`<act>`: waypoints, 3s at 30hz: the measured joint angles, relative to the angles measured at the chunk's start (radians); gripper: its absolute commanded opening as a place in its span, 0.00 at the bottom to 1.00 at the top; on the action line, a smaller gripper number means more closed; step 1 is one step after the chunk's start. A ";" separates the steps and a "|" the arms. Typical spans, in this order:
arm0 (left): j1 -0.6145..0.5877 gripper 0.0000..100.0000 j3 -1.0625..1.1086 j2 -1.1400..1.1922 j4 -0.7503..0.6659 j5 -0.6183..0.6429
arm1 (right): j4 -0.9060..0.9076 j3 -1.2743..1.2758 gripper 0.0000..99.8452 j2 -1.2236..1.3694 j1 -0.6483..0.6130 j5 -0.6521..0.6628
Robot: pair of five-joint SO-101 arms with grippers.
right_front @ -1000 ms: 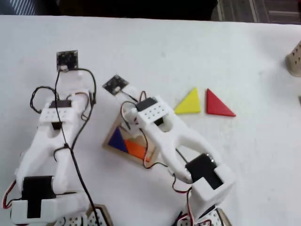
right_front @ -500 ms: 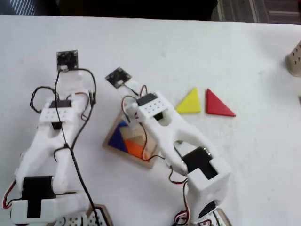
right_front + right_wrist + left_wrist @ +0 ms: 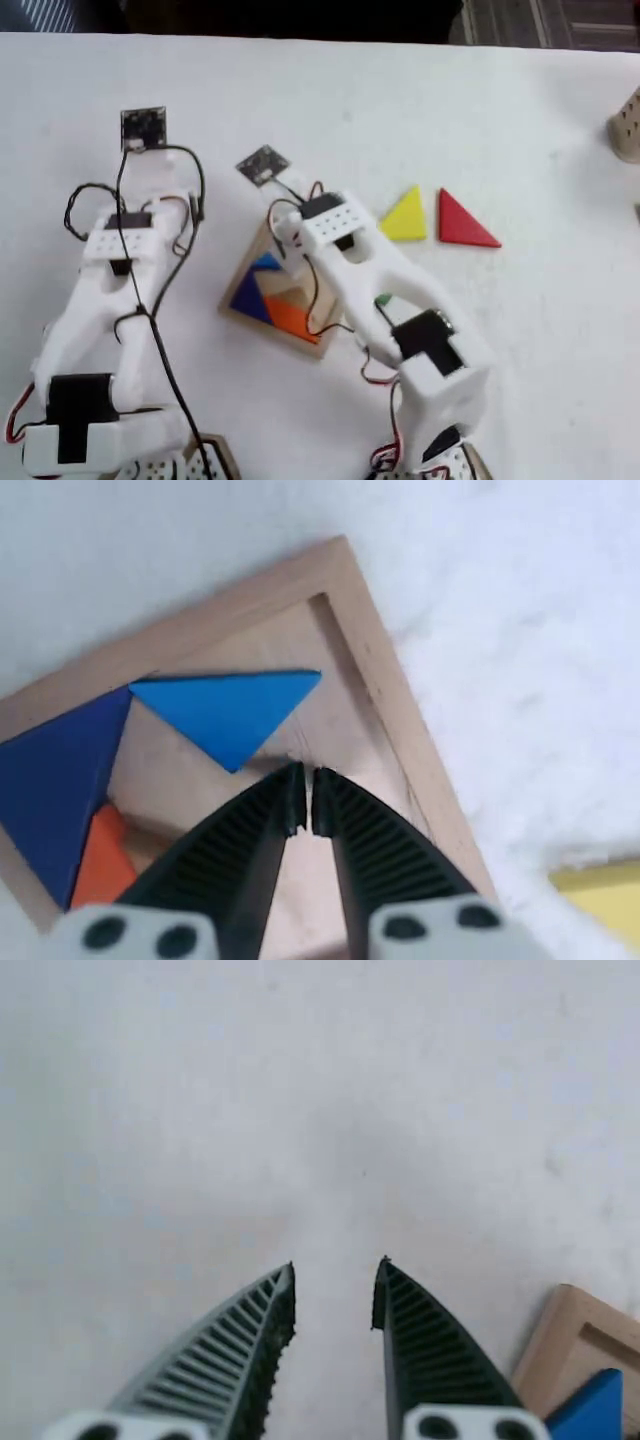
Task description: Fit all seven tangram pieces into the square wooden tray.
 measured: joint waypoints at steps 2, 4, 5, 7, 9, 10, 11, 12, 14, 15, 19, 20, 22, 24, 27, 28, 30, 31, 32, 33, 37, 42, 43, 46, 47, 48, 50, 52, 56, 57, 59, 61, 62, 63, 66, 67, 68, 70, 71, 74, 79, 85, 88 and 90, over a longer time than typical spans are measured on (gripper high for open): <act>0.000 0.15 0.000 0.000 0.000 0.000 | -0.035 -0.003 0.02 0.011 0.005 -0.002; 0.000 0.15 0.000 0.000 0.000 0.000 | -0.052 -0.011 0.02 0.014 0.000 -0.002; 0.000 0.15 0.000 0.000 0.000 0.000 | -0.060 -0.011 0.02 0.014 -0.002 -0.002; 0.000 0.15 0.000 0.000 0.000 0.000 | -0.069 -0.011 0.02 0.014 -0.008 -0.002; 0.000 0.15 0.000 0.000 0.000 0.000 | -0.086 -0.011 0.02 0.014 -0.017 -0.002; 0.000 0.15 0.000 0.000 0.000 0.000 | -0.092 -0.011 0.02 0.014 -0.020 -0.002; 0.000 0.15 0.000 0.000 0.000 0.000 | -0.095 -0.011 0.02 0.014 -0.020 -0.002; 0.000 0.15 0.000 0.000 0.000 0.000 | -0.095 -0.011 0.02 0.014 -0.020 -0.002; 0.000 0.15 0.000 0.000 0.000 0.000 | -0.097 -0.011 0.02 0.014 -0.020 -0.002; 0.000 0.15 0.000 0.000 0.000 0.000 | -0.097 -0.011 0.02 0.014 -0.020 -0.002; 0.000 0.15 0.000 0.000 0.000 0.000 | -0.089 -0.006 0.02 -0.023 -0.021 -0.002; 0.000 0.15 0.000 0.000 0.000 0.000 | -0.089 0.005 0.02 -0.043 -0.021 -0.002; 0.000 0.15 0.000 0.000 0.000 0.000 | -0.089 0.025 0.02 -0.066 -0.021 -0.002; 0.000 0.15 0.000 0.000 0.000 0.000 | -0.098 0.040 0.02 -0.069 -0.028 -0.002; 0.000 0.15 0.000 0.000 0.000 0.000 | -0.137 0.041 0.02 -0.054 -0.044 -0.002; 0.000 0.15 0.000 0.000 0.000 0.000 | -0.150 0.041 0.02 -0.037 -0.046 -0.002; 0.000 0.15 0.000 0.000 0.000 0.000 | -0.170 0.037 0.02 -0.021 -0.040 -0.002; 0.000 0.15 0.000 0.000 0.000 0.000 | -0.173 0.031 0.02 -0.017 -0.038 -0.002; 0.000 0.15 0.000 0.000 0.000 0.000 | -0.173 0.028 0.02 -0.015 -0.038 -0.002; 0.000 0.15 0.000 0.000 0.000 0.000 | -0.173 0.023 0.02 -0.015 -0.041 -0.002; 0.000 0.15 0.000 0.000 0.000 0.000 | -0.176 0.018 0.02 -0.015 -0.048 -0.002; 0.000 0.15 0.000 0.000 0.000 0.000 | -0.114 0.018 0.02 -0.031 -0.048 -0.002; 0.000 0.15 0.000 0.000 0.000 0.000 | -0.095 0.018 0.02 -0.041 -0.049 -0.002; 0.000 0.15 0.000 0.000 0.000 0.000 | -0.068 0.038 0.02 -0.061 -0.049 -0.002; 0.000 0.15 0.000 0.000 0.000 0.000 | -0.064 0.043 0.02 -0.063 -0.049 -0.002; 0.000 0.15 0.000 0.000 0.000 0.000 | -0.061 0.048 0.02 -0.063 -0.049 -0.002; 0.000 0.15 0.000 0.000 0.000 0.000 | -0.057 0.048 0.02 -0.064 -0.049 -0.002; 0.000 0.15 0.000 0.000 0.000 0.000 | -0.032 0.048 0.02 -0.089 -0.038 -0.002; 0.000 0.15 0.000 0.000 0.000 0.000 | 0.043 0.048 0.02 -0.190 0.025 -0.002; 0.000 0.15 0.000 0.000 0.000 0.000 | 0.060 0.048 0.02 -0.216 0.048 -0.003; 0.000 0.15 0.000 0.000 0.000 0.000 | 0.092 0.051 0.02 -0.256 0.100 -0.026; 0.000 0.15 0.000 0.000 0.000 0.000 | 0.109 0.064 0.02 -0.278 0.163 -0.055; 0.000 0.15 0.000 0.000 0.000 0.000 | 0.114 0.071 0.02 -0.279 0.195 -0.063; 0.000 0.15 0.000 0.000 0.000 0.000 | 0.114 0.077 0.02 -0.281 0.224 -0.068; 0.000 0.15 0.000 0.000 0.000 0.000 | 0.130 0.089 0.04 -0.282 0.295 -0.078; 0.000 0.15 0.000 0.000 0.000 0.000 | 0.149 0.089 0.06 -0.282 0.310 -0.081; 0.000 0.15 0.000 0.000 0.000 0.000 | 0.170 0.091 0.08 -0.282 0.318 -0.086; 0.000 0.15 0.000 0.000 0.000 0.000 | 0.209 0.106 0.13 -0.292 0.322 -0.095; 0.000 0.15 0.000 0.000 0.000 0.000 | 0.224 0.118 0.14 -0.298 0.319 -0.095; 0.000 0.15 0.000 0.000 0.000 0.000 | 0.239 0.170 0.16 -0.325 0.315 -0.084; 0.000 0.15 0.000 0.000 0.000 0.000 | 0.233 0.284 0.16 -0.407 0.267 -0.058; 0.000 0.15 0.000 0.000 0.000 0.000 | 0.123 0.422 0.16 -0.485 0.267 -0.021; 0.000 0.15 0.000 0.000 0.000 0.000 | 0.086 0.446 0.19 -0.485 0.264 0.000; 0.002 0.15 0.000 0.000 0.000 0.000 | 0.077 0.454 0.24 -0.485 0.265 0.006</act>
